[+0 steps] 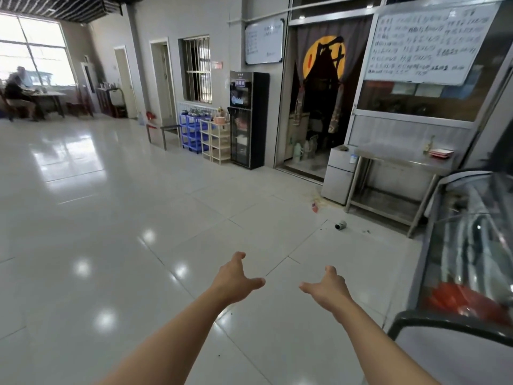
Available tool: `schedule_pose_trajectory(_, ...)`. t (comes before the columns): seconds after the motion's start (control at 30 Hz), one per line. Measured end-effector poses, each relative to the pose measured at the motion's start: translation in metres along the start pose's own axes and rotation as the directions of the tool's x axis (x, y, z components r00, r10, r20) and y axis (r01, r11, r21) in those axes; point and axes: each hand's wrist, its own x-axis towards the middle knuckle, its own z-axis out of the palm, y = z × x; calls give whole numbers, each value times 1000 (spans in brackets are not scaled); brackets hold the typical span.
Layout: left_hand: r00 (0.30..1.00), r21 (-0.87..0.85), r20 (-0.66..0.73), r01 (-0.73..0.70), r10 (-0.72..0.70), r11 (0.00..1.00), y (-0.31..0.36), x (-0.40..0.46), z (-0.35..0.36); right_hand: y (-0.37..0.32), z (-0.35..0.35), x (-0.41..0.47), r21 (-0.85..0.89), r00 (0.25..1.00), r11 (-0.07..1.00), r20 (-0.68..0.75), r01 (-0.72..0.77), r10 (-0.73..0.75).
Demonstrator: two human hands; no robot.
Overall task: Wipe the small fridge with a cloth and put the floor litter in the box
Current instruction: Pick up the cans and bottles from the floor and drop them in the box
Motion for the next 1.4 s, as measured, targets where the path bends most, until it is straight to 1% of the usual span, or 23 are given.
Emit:
schedule_pose_trajectory(0.23, 1000, -32, 14, -20, 20, 999, 42, 132, -2, -39, -32, 119, 4, 999, 1000, -38, 7, -7)
schedule_pose_trajectory(0.4, 996, -32, 50, -74, 75, 997, 71, 241, 4, -61, -52, 218, 0, 995, 1000, -93, -28, 27)
schedule_pose_trajectory(0.57, 984, -60, 122, -124, 130, 990, 108, 364, 5, -89, -71, 323, 28, 983, 997, -166, -77, 80)
schedule_pose_trajectory(0.73, 968, -29, 170, -182, 184, 983, 154, 481, 4, -118, -94, 417, 74, 968, 992, -222, -100, 114)
schedule_pose_trajectory(0.87, 952, -6, 216, -221, 217, 975, 187, 557, 20, -126, -110, 488, 93, 956, 986, -247, -138, 157)
schedule_pose_trajectory(1.07, 940, 24, 258, -237, 223, 971, 234, 682, 59, -127, -138, 619, 103, 947, 980, -258, -170, 191)
schedule_pose_trajectory(1.2, 947, 34, 256, -208, 193, 978, 275, 773, 85, -131, -172, 721, 136, 948, 978, -256, -156, 187)
schedule_pose_trajectory(1.4, 957, 26, 241, -171, 160, 985, 330, 898, 106, -153, -215, 860, 122, 955, 980, -233, -157, 182)
